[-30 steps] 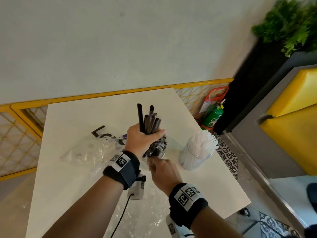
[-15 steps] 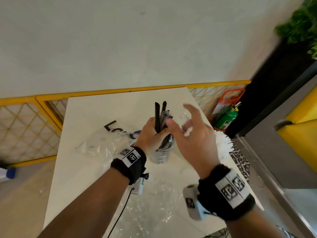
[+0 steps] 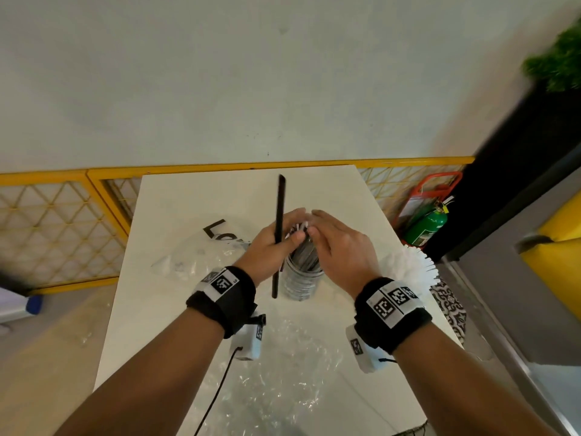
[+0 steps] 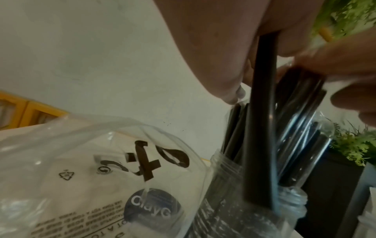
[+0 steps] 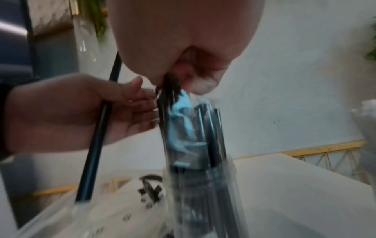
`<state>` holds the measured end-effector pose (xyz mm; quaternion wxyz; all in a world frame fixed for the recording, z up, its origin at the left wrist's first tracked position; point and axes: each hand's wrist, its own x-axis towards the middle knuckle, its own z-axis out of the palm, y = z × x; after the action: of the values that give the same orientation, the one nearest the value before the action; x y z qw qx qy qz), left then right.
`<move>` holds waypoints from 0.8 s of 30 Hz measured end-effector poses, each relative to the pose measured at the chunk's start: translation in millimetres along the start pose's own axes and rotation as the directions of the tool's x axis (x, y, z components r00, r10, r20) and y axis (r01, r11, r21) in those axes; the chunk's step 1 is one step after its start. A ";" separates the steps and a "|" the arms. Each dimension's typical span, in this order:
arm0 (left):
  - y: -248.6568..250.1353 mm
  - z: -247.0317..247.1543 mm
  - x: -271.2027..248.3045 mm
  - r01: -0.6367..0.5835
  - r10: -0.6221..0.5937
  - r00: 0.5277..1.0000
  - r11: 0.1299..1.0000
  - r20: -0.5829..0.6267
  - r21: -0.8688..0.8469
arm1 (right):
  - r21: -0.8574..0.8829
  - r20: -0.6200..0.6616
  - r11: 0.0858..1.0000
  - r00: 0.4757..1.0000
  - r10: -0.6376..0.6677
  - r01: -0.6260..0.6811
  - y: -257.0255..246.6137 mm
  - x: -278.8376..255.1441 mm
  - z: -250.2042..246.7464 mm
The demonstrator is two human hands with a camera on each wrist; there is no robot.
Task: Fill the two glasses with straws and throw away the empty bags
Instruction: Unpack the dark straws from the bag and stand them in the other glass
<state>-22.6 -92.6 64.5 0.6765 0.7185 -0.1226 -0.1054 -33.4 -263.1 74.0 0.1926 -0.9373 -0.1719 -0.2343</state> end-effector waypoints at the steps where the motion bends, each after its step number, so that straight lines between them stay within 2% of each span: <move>1: -1.4 -2.3 -1.6 0.012 -0.012 0.999 1.000 -0.033 -0.017 | -0.064 0.061 0.998 0.998 -0.006 0.010 0.2 -5.3 5.0; 4: -3.7 -8.1 -5.3 -0.007 0.009 0.992 1.000 -0.124 0.014 | -0.211 0.238 0.977 0.971 0.031 0.020 -2.2 -18.2 16.6; 6: -1.8 -11.4 -7.0 -0.021 0.029 0.981 0.999 -0.189 0.047 | -0.134 0.246 0.991 0.967 0.064 -0.032 -3.5 -17.4 14.7; 7: 1.0 -11.7 -7.6 -0.011 0.022 0.977 0.999 -0.214 0.052 | -0.032 0.201 0.996 0.976 0.087 -0.083 -4.5 -16.0 9.8; 9: 9.7 -10.1 -7.8 -0.012 0.028 0.967 0.998 -0.254 0.066 | 0.144 -0.019 0.980 0.990 0.142 -0.138 -5.8 -9.8 -4.0; 11: 19.0 -8.3 -4.2 -0.065 0.110 0.950 0.985 -0.292 0.161 | 0.221 -0.267 0.956 0.931 0.247 -0.190 -8.2 -4.0 -23.3; 12: 23.6 -7.6 -1.8 -0.091 0.152 0.944 0.973 -0.293 0.213 | 0.252 -0.320 0.947 0.907 0.275 -0.199 -10.4 -1.0 -34.5; 13: 28.7 -6.4 -0.1 -0.112 0.181 0.946 0.961 -0.269 0.252 | 0.283 -0.318 0.941 0.907 0.276 -0.187 -14.8 1.5 -47.7; 15: 43.0 -1.4 1.8 -0.154 0.210 0.968 0.930 -0.139 0.332 | 0.383 -0.179 0.910 0.953 0.243 -0.160 -27.5 9.0 -74.7; 17: 55.4 6.8 4.6 -0.233 0.237 0.970 0.822 0.061 0.520 | 0.404 -0.029 0.904 0.985 0.170 -0.144 -35.6 17.1 -92.7; 18: 59.4 12.0 6.2 -0.281 0.239 0.959 0.741 0.152 0.610 | 0.372 -0.020 0.921 0.991 0.134 -0.117 -37.8 19.9 -97.3; 20: 65.0 21.4 9.3 -0.327 0.208 0.945 0.646 0.254 0.689 | 0.279 -0.091 0.959 0.993 0.076 -0.047 -40.1 22.9 -100.8; 21: 64.8 23.4 11.4 -0.339 0.186 0.939 0.639 0.288 0.691 | 0.226 -0.133 0.974 0.990 0.049 -0.018 -40.1 21.7 -100.6; 24: 56.1 14.1 15.2 -0.348 0.139 0.924 0.692 0.356 0.632 | 0.088 -0.230 0.996 0.973 0.017 0.003 -30.8 9.5 -95.1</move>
<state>-14.5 -113.8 119.8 0.3466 0.8712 -0.3422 -0.0616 -73.7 -276.2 165.0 0.2532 -0.8950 -0.1553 -0.3328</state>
